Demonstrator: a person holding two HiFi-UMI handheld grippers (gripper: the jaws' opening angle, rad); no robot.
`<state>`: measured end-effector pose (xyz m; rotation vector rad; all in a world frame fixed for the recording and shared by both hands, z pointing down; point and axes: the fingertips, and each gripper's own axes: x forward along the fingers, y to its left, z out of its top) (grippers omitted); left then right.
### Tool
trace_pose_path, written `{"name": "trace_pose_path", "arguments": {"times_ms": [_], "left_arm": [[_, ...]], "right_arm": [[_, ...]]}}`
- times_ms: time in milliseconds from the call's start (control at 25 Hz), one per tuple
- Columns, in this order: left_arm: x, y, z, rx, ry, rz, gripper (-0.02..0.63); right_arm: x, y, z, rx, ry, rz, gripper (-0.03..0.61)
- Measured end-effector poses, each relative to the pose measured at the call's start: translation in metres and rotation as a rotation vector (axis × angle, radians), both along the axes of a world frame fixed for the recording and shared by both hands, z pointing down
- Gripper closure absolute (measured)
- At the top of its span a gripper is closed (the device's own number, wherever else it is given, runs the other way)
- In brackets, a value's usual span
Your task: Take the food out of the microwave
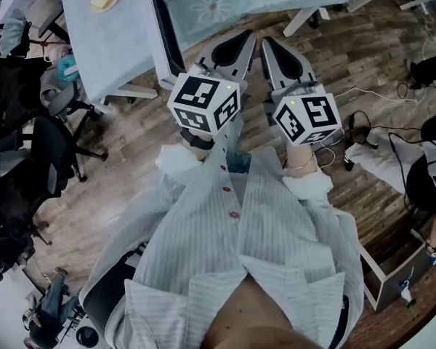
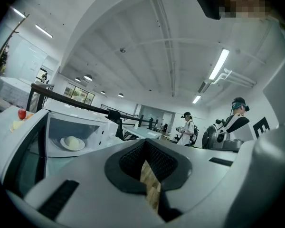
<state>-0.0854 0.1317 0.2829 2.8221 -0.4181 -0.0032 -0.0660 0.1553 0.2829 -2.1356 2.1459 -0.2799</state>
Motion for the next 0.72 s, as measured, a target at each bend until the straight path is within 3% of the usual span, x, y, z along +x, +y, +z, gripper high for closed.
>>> {"name": "trace_pose_path", "arguments": {"times_ms": [400,720], "left_arm": [[0.055,-0.059,0.002,-0.005,-0.008,-0.026,0.606],[0.066,-0.105,0.007,0.008,-0.004,-0.084,0.606]], "right_arm": [[0.057,-0.063,0.004,-0.008,-0.020,-0.029,0.546],[0.073,-0.107,0.012,-0.002,-0.026,-0.067,0.546]]}}
